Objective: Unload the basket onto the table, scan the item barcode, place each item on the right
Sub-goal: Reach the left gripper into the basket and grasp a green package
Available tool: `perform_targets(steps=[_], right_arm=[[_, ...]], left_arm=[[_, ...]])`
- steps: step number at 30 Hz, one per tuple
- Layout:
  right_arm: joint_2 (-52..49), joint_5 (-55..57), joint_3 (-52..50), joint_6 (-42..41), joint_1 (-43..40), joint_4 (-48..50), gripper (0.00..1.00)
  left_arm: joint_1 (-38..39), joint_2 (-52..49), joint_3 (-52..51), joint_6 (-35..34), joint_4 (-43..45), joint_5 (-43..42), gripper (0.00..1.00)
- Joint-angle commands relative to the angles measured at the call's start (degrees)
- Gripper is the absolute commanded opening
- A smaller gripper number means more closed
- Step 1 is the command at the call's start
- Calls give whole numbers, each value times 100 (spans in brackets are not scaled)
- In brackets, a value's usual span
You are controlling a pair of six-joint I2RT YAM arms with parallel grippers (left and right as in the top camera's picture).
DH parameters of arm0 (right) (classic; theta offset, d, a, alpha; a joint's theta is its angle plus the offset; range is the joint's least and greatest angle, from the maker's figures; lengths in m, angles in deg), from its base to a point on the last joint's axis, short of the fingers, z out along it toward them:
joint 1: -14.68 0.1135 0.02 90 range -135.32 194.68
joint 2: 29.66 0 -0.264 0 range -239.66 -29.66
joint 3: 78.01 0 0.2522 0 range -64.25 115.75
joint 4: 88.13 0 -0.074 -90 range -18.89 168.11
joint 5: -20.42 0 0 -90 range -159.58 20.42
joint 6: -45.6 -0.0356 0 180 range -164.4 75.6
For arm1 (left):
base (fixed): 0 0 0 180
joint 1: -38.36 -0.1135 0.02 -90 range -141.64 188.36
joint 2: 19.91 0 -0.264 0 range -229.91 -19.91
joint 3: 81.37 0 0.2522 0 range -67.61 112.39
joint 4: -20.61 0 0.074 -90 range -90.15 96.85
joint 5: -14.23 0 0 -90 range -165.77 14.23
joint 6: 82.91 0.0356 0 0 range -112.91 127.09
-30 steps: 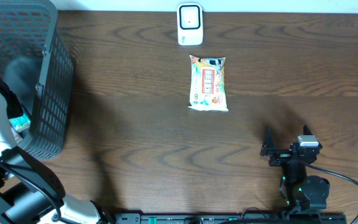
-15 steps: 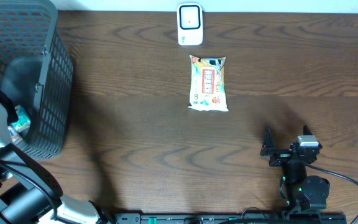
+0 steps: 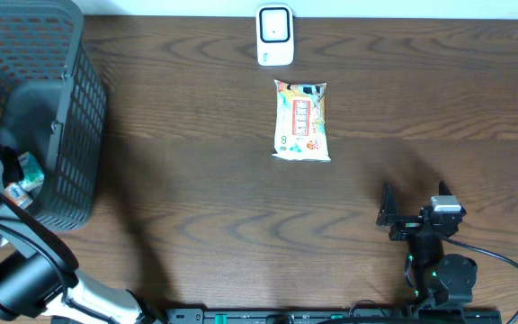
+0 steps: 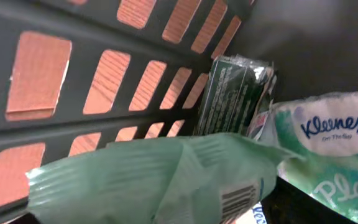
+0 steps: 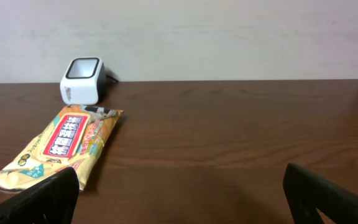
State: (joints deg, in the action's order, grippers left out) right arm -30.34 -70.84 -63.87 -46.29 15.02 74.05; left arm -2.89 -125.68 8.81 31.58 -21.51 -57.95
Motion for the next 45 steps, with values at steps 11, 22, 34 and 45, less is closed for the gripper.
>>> perform_targets(steps=[11, 22, 34, 45], right_arm=[[31, 26, -9, 66, 13, -26, 99], [31, 26, -9, 66, 13, -26, 99], [31, 26, -9, 66, 13, -26, 99], [31, 26, -9, 66, 13, -26, 99]], left_arm=[[-20, -26, -17, -387, 105, -236, 30], [72, 1556, -2, -2157, 428, -251, 8], [378, 3333, -2, -5152, 1735, -4476, 8], [3088, 3180, -2, -5700, 2347, -4682, 8]])
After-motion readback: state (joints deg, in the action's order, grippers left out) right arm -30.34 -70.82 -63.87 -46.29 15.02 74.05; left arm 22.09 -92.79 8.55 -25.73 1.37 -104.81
